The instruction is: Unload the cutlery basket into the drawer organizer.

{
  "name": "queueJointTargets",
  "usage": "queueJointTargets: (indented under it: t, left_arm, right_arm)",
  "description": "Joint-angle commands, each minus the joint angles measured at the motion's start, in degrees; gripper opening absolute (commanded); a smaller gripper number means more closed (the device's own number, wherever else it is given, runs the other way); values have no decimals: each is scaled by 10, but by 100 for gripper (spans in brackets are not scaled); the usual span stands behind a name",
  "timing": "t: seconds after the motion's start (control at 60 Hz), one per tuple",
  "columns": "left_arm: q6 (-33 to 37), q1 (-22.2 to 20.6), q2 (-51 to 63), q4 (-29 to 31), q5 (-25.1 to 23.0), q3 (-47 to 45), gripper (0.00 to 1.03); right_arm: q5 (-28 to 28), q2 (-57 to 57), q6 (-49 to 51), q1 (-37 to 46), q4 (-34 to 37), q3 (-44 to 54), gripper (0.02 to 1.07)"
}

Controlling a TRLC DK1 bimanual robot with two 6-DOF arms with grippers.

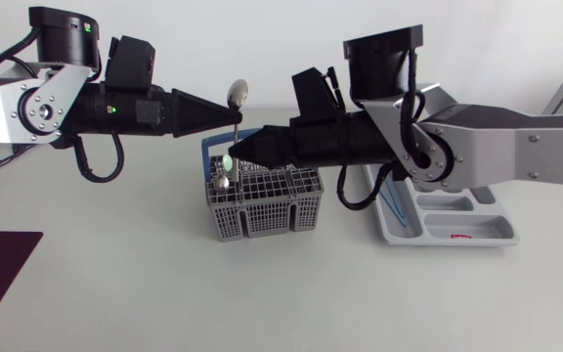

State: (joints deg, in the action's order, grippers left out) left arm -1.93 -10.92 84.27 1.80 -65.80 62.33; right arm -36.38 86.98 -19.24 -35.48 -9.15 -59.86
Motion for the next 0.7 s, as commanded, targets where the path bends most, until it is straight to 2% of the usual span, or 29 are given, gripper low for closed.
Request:
queueJointTargets:
  t: [0.0, 0.183, 0.333, 0.45, 0.583, 0.683]
  left_arm:
    - [-4, 11, -16, 2, -16, 3, 98]
    - [18, 33, -24, 26, -18, 3, 98]
    - [93, 51, -28, 107, -10, 11, 98]
    - [178, 59, -27, 193, 30, 25, 98]
    - [276, 57, -26, 275, 113, 32, 98]
    - [328, 51, -26, 304, 163, 24, 98]
  right_arm:
    - [0, -8, 9, 9, 9, -3, 8]
    - [29, -30, 35, 30, 36, 0, 8]
    - [66, -58, 101, 60, 95, 7, 8]
    - [82, -81, 160, 99, 135, 27, 8]
    - [118, -127, 252, 137, 166, 74, 8]
    - [134, -162, 316, 161, 180, 113, 8]
